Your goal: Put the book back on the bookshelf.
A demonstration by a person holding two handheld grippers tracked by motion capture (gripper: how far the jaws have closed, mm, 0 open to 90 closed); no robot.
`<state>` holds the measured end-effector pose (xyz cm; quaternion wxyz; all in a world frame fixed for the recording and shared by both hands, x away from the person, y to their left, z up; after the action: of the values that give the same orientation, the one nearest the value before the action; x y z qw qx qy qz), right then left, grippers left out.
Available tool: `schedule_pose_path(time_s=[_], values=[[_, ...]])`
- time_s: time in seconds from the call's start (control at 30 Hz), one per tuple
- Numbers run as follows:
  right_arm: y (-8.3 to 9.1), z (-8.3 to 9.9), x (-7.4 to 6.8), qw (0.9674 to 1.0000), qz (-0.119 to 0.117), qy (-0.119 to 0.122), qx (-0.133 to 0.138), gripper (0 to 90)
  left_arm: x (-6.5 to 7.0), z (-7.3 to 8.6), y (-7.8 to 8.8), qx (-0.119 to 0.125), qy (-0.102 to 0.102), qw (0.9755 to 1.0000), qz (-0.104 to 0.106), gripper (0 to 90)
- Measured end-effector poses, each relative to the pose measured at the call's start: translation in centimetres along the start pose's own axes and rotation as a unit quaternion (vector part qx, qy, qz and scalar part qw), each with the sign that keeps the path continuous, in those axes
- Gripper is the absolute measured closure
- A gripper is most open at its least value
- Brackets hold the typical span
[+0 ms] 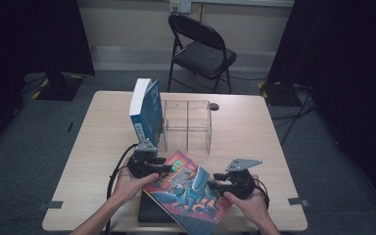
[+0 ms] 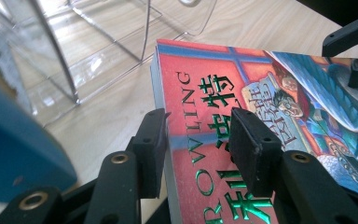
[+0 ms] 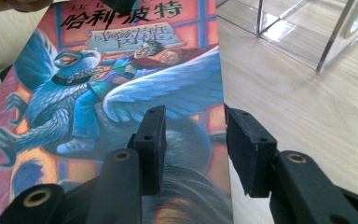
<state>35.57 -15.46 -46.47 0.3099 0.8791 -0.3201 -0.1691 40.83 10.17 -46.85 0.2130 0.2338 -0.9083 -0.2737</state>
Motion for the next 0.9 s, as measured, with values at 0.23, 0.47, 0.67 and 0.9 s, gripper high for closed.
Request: schedule_pose_path(time_s=[0.23,0.47,0.67,0.9], values=[[0.3,0.2,-0.1,1.0,0.0,0.002,-0.003,58.3,0.2,0.2,1.0,-0.008,0.008,0.9999,-0.002,53.7],[0.3,0.2,-0.1,1.0,-0.001,-0.001,0.001,58.3,1.3,2.4,5.1,0.013,0.016,0.9998,-0.007,47.9],[0.3,0.2,0.0,1.0,-0.003,-0.004,0.0,58.3,1.7,5.1,6.8,0.002,0.02,0.9995,-0.024,44.0],[0.3,0.2,0.1,0.9999,-0.008,-0.006,0.003,58.1,1.3,7.1,7.1,-0.012,0.027,0.9988,-0.039,42.6]])
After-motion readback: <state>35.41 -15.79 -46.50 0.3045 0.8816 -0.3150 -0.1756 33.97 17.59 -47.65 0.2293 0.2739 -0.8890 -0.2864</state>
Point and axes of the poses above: each handheld gripper's, and its own axes: y roughly backward along the jaws, z roughly out of its underside, x roughly to its right, the point moved 5 cm from there along -y, roughly forward along the jaws, and after that the axes turned 4 degrees about z, right-handed, at the moved point
